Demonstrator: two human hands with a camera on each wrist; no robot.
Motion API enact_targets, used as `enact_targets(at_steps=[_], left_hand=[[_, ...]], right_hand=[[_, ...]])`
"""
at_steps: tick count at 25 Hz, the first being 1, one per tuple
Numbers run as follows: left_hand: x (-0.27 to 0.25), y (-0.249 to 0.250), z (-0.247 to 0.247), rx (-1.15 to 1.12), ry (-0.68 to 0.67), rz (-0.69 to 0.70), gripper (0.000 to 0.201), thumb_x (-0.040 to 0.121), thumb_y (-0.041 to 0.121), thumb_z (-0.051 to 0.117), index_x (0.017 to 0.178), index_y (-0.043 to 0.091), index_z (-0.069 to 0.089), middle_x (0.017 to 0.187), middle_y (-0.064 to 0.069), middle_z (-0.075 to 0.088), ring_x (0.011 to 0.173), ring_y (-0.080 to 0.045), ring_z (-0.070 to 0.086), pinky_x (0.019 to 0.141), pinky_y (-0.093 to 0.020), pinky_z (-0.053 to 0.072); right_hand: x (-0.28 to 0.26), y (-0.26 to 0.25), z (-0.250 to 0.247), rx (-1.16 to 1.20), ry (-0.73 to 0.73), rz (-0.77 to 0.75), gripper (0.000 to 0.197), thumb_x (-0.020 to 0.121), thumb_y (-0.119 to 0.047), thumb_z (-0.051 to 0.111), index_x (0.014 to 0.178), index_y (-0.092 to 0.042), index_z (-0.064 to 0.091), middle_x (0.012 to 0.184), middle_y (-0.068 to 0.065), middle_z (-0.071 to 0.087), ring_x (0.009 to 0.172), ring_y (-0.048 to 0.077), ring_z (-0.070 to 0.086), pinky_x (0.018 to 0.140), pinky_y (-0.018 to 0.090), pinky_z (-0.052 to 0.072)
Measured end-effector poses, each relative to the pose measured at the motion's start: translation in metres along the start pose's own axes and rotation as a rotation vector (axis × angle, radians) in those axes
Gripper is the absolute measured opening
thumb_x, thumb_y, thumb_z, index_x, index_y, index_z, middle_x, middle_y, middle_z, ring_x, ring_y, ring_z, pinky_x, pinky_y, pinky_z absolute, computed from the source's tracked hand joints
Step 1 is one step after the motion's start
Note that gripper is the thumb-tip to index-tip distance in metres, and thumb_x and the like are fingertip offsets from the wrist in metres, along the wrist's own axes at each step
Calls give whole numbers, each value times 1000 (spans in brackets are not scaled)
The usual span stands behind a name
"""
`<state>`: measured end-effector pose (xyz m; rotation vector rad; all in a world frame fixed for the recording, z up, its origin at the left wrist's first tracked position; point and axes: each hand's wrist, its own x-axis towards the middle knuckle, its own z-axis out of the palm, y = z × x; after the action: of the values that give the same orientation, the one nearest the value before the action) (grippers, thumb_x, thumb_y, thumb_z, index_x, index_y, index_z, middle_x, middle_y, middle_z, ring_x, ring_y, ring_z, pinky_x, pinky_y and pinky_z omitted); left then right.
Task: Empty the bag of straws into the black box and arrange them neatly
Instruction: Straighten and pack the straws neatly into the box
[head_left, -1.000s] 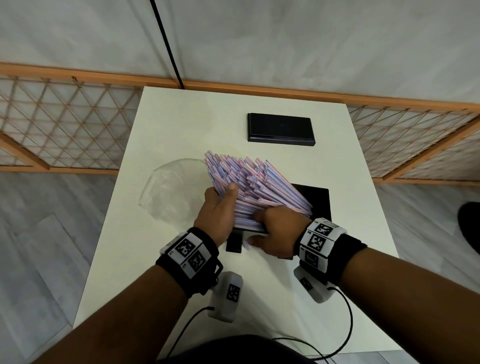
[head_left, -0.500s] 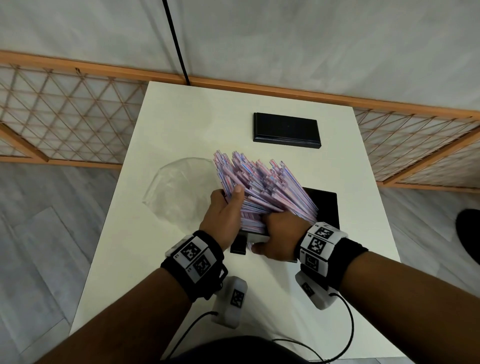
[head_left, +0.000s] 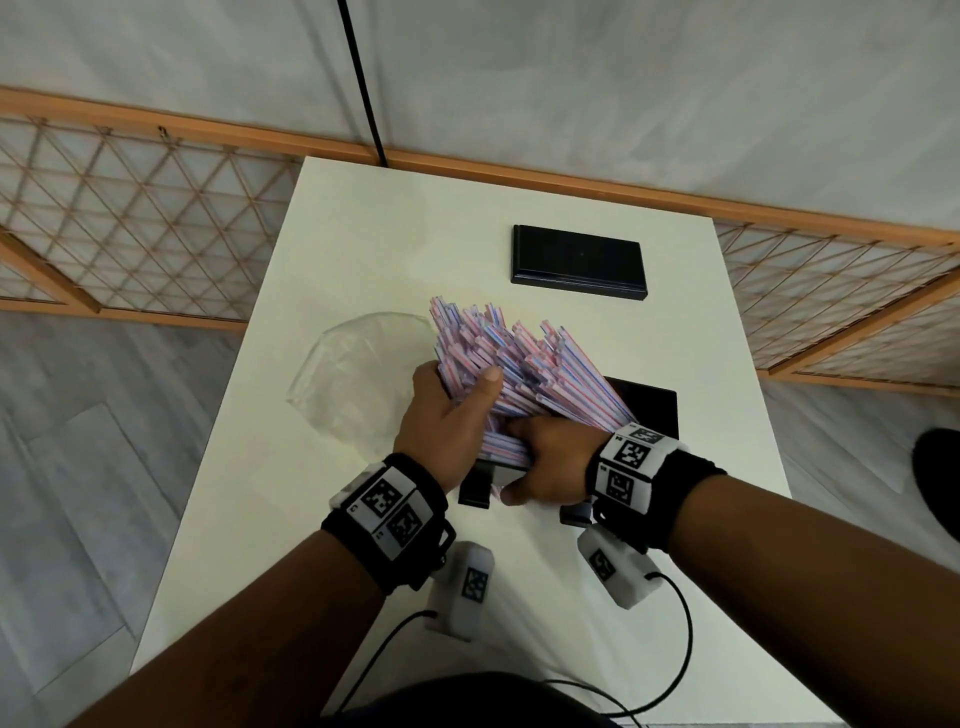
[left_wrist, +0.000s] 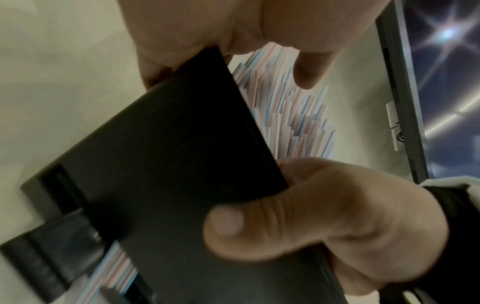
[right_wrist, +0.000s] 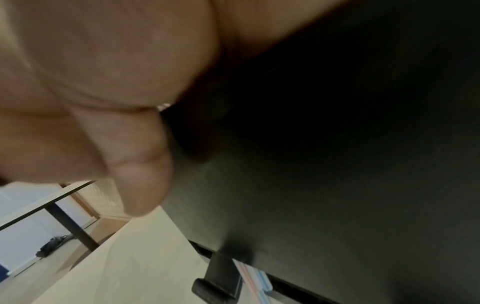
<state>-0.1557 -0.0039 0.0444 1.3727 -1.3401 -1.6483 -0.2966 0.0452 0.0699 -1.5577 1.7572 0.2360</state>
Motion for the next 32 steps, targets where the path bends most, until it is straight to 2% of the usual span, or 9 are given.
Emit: enact_targets(at_steps=[2, 6, 8, 12, 22, 24, 27, 30, 32], left_hand=[[5, 0, -1, 2, 25, 32, 80, 66, 75, 70, 121, 19, 56, 113, 2, 71, 106, -19, 69, 96, -52, 53], [8, 5, -2, 53, 16, 40, 66, 68, 65, 68, 117, 22, 57, 109, 4, 72, 102, -18, 70, 95, -50, 54], [5, 8, -1, 88, 3, 33, 65, 68, 63, 66, 118, 24, 55, 109, 9, 70, 103, -15, 68, 96, -47, 54], [2, 9, -1, 66, 16, 14, 53, 79, 47, 71, 121, 21, 52, 107, 11, 68, 101, -12, 67, 97, -44, 53], [3, 9, 2, 21, 38, 80, 68, 70, 64, 67, 125, 26, 55, 113, 13, 69, 105, -6, 67, 98, -42, 54], [4, 10, 1, 8, 39, 95, 70, 72, 64, 66, 131, 28, 52, 121, 14, 67, 112, -5, 65, 103, -41, 51], [6, 8, -3, 5, 44, 123, 74, 75, 59, 68, 139, 28, 49, 129, 12, 65, 119, -4, 62, 106, -37, 49], [8, 7, -8, -8, 75, 109, 66, 71, 53, 78, 127, 24, 58, 119, 7, 70, 110, -9, 68, 97, -42, 55], [8, 13, -12, -186, 179, 81, 63, 72, 35, 87, 123, 19, 54, 116, 2, 68, 105, -14, 68, 86, -31, 59]], right_hand=[[2, 0, -1, 14, -14, -13, 51, 71, -42, 79, 115, -26, 60, 98, -4, 68, 85, 17, 64, 79, 29, 52], [3, -6, -8, -11, -51, 17, 49, 71, -39, 82, 110, -19, 61, 87, -2, 65, 61, 10, 57, 47, 20, 44], [4, -11, -7, -85, -82, 12, 51, 69, -42, 82, 110, -18, 63, 95, 1, 69, 75, 18, 64, 61, 23, 48], [6, -14, -8, 18, -62, -33, 77, 68, -34, 84, 135, -19, 50, 129, 1, 62, 115, 21, 60, 99, 31, 47], [3, -19, -17, 36, -27, -82, 92, 72, -33, 85, 147, -19, 34, 144, -1, 50, 130, 19, 49, 99, 18, 31], [3, -20, -18, 63, 25, -110, 90, 68, -35, 87, 143, -21, 40, 140, -2, 53, 127, 19, 51, 106, 23, 33], [3, -15, -17, 139, 56, -127, 75, 64, -42, 88, 129, -27, 54, 124, -7, 64, 110, 13, 60, 101, 27, 44], [1, -8, -11, 124, -6, -85, 56, 70, -62, 77, 113, -28, 63, 101, -7, 69, 90, 12, 65, 84, 28, 52], [-2, -5, -7, 51, 13, -37, 53, 72, -70, 70, 95, -23, 63, 83, -5, 66, 76, 12, 63, 66, 26, 49]])
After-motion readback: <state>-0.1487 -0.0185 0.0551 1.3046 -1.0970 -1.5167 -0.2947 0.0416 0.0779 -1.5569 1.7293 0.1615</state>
